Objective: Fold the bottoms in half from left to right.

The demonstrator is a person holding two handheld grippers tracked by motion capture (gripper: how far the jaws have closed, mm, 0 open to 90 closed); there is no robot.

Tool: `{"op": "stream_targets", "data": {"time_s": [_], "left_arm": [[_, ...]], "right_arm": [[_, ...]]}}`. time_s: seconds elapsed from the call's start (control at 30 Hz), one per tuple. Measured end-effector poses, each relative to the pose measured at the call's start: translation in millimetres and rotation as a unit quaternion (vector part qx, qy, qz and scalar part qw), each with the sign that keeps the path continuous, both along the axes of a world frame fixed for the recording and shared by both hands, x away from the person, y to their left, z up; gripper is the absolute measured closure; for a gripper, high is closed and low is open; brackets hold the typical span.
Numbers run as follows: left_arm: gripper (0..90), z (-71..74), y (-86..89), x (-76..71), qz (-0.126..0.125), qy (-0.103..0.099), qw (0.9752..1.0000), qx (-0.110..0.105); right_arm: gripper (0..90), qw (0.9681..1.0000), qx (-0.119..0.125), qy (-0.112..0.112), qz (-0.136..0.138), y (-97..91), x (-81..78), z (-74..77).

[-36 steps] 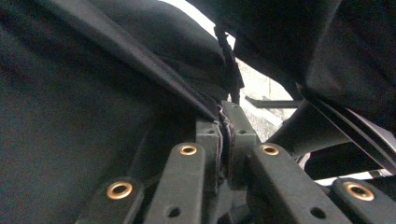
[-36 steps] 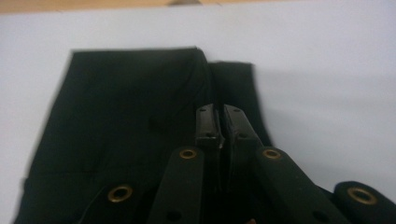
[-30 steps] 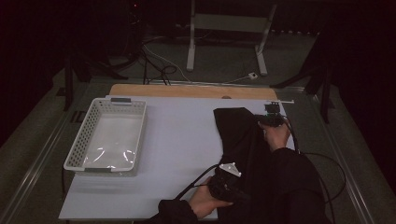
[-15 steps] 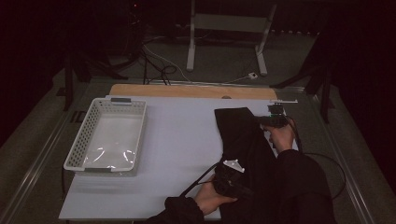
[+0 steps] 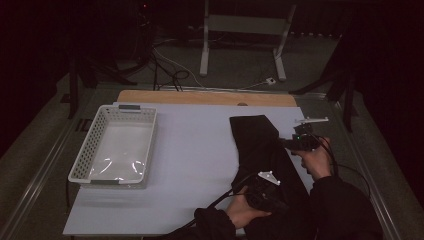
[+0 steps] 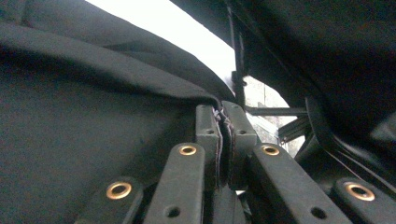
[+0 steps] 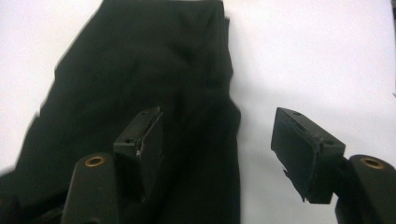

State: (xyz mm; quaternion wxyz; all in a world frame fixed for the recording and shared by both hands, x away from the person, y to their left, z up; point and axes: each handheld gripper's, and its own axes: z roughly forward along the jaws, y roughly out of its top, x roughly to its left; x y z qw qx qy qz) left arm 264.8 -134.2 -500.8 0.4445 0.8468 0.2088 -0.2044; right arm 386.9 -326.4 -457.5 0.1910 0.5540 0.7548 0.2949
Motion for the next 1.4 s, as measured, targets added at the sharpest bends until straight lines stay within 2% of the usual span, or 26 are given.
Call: {"op": "stream_targets", "data": {"time_s": [0.07,0.2,0.37,0.4,0.47,0.53,0.6,0.67,0.77,0.9,0.97,1.1,1.23,1.33,1.4], "left_arm": [[87.0,-0.9,-6.6,0.5,-0.003,-0.001,1.0000,0.003],[87.0,-1.7,-21.2,0.6,-0.007,-0.004,0.9999,0.007],[87.1,-3.9,-37.1,-1.7,-0.013,-0.003,0.9999,0.010],[87.1,-3.9,-37.1,-1.7,-0.013,-0.003,0.9999,0.010],[86.7,-3.5,-48.6,-5.4,-0.027,-0.009,0.9996,0.008],[82.2,-3.3,-53.7,-6.4,-0.033,-0.009,0.9994,-0.005],[67.7,-2.5,-53.4,-5.5,-0.027,-0.008,0.9996,-0.007],[61.2,-1.1,-48.2,-2.7,-0.017,-0.010,0.9998,-0.008],[49.6,1.8,-34.9,4.8,0.013,-0.018,0.9997,0.000],[43.6,5.6,-12.9,13.6,0.050,-0.034,0.9981,0.005],[40.8,7.3,-1.4,16.5,0.069,-0.045,0.9966,0.009],[37.3,10.5,21.7,22.6,0.101,-0.059,0.9931,0.008],[36.0,15.2,43.6,26.5,0.131,-0.081,0.9880,0.010],[35.6,18.2,61.7,28.9,0.154,-0.090,0.9840,0.007],[35.7,19.0,72.4,30.8,0.168,-0.092,0.9814,0.007]], "right_arm": [[33.6,1.0000,-0.001,-0.005,0.005,-3.9,-11.0,-1.2],[33.9,0.9998,0.018,-0.010,0.008,-14.1,-31.0,-4.6],[33.7,0.9995,0.028,0.000,0.013,-24.0,-52.8,-15.1],[33.7,0.9995,0.028,0.000,0.013,-24.0,-52.8,-15.1],[33.8,0.9993,0.035,0.005,0.013,-28.1,-61.0,-19.8],[33.8,0.9992,0.038,0.008,0.012,-29.7,-66.1,-22.8],[33.9,0.9991,0.038,0.011,0.015,-31.7,-70.8,-24.7],[34.3,0.9989,0.043,0.013,0.015,-34.2,-75.6,-26.3],[37.2,0.9986,0.048,0.017,0.013,-38.6,-82.9,-30.3],[46.2,0.9986,0.047,0.023,0.009,-42.1,-90.5,-36.9],[53.1,0.9984,0.050,0.025,0.010,-42.9,-94.4,-39.8],[60.5,0.9980,0.053,0.030,0.016,-42.2,-100.7,-41.7],[62.3,0.9981,0.043,0.037,0.022,-39.8,-103.2,-45.9],[62.6,0.9977,0.043,0.049,0.020,-39.3,-103.9,-49.6],[62.9,0.9978,0.041,0.048,0.019,-38.4,-104.8,-51.2]]}}
